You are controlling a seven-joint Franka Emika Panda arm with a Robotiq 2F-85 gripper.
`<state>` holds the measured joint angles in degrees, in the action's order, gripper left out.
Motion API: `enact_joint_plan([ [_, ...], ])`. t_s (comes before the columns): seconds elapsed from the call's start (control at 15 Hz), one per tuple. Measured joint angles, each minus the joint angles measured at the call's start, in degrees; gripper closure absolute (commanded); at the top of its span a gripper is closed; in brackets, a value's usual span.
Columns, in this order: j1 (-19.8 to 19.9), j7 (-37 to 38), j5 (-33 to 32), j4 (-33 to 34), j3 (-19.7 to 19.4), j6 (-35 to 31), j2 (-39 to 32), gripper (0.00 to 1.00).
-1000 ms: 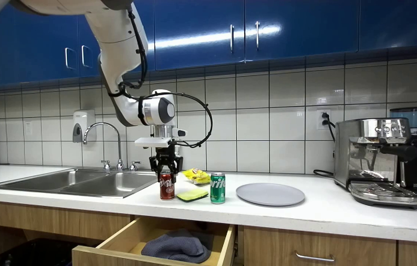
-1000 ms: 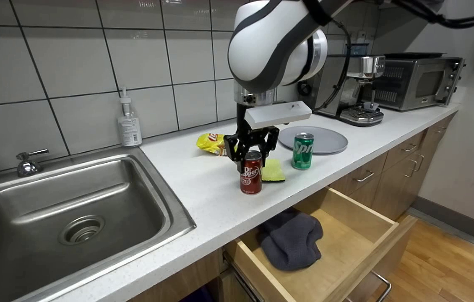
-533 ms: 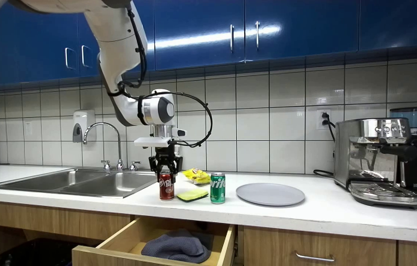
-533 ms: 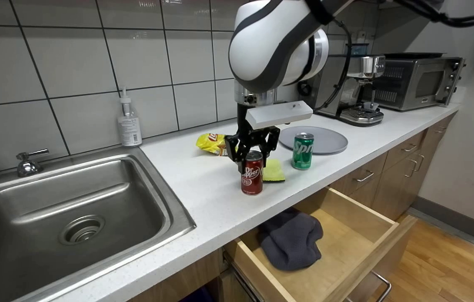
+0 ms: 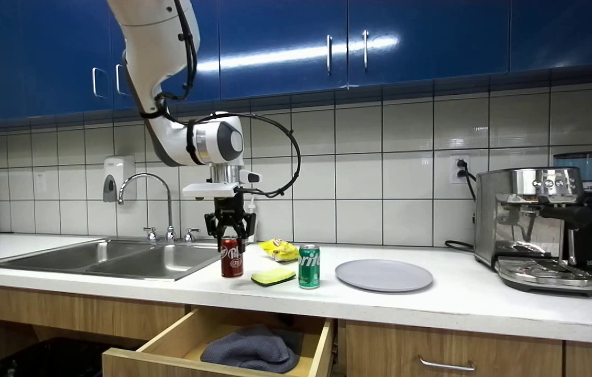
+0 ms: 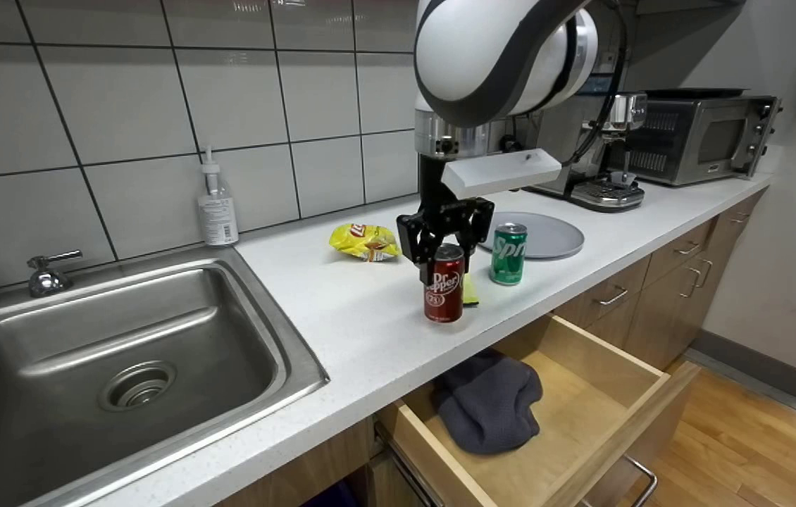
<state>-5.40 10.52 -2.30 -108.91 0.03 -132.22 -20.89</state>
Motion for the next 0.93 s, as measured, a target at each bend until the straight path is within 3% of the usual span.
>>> enact_joint_plan([
  [0.53,0.07,0.09,-0.43,-12.15,-0.22,-0.85,9.79,0.62],
  [0.93,0.52,0.19,-1.47,-21.06,-0.98,-5.92,13.49,0.62],
])
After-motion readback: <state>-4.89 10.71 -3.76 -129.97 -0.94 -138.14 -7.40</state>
